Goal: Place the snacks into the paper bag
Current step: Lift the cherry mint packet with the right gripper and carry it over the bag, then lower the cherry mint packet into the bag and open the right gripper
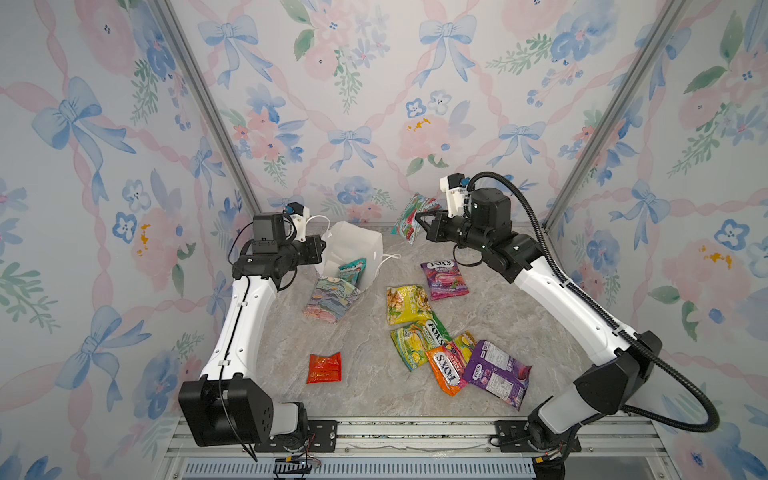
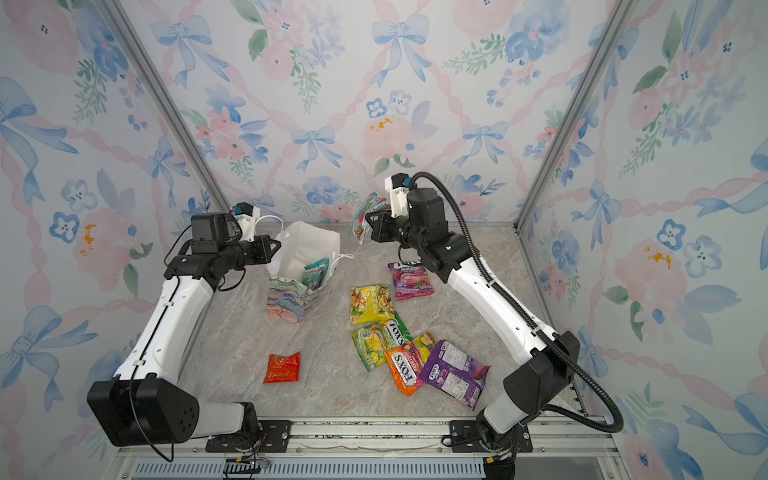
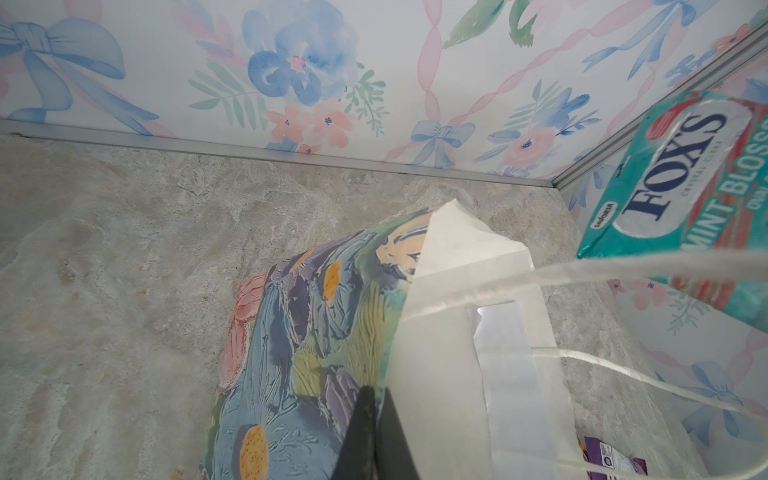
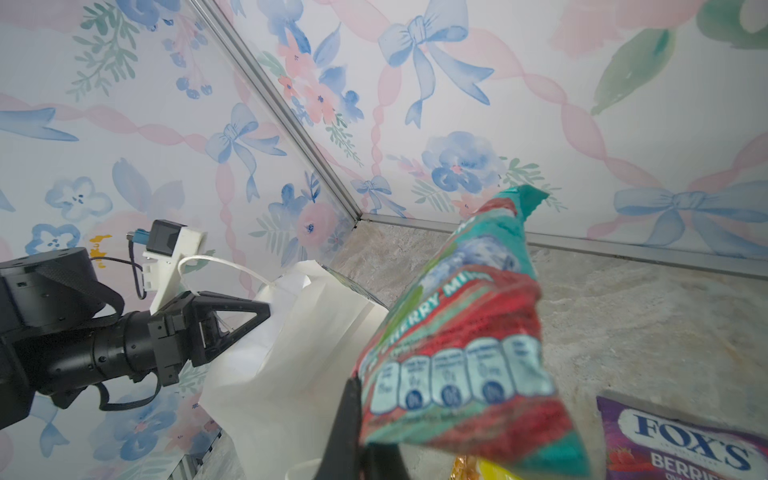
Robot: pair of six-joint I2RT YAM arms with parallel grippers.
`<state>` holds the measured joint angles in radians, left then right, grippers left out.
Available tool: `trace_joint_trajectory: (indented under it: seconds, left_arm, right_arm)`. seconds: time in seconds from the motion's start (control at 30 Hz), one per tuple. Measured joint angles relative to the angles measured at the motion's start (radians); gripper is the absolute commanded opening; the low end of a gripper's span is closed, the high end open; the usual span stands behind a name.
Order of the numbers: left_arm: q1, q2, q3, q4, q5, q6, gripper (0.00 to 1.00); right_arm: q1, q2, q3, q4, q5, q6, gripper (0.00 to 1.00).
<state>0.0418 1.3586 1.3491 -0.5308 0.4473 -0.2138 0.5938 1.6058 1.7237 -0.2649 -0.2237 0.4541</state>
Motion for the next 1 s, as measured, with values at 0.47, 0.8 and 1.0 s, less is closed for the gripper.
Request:
trace_joint_trajectory:
  seconds: [0.47, 0.8, 1.0]
  left_arm:
    - [0.0, 0.0, -0.016, 0.01, 0.007, 0.0, 0.0]
    - [0.0, 0.0, -0.025, 0.01, 0.006, 0.001, 0.0]
    - [0.0, 0.0, -0.026, 0.01, 0.006, 0.002, 0.0]
  right_arm:
    - [0.165, 0.198, 0.281, -0.035, -0.023, -0.067, 0.0]
    - [0.246, 0.264, 0.281, -0.098, -0.067, -0.071, 0.0]
    - [0.248, 0.267, 0.252, -0.1, -0.07, -0.069, 0.0]
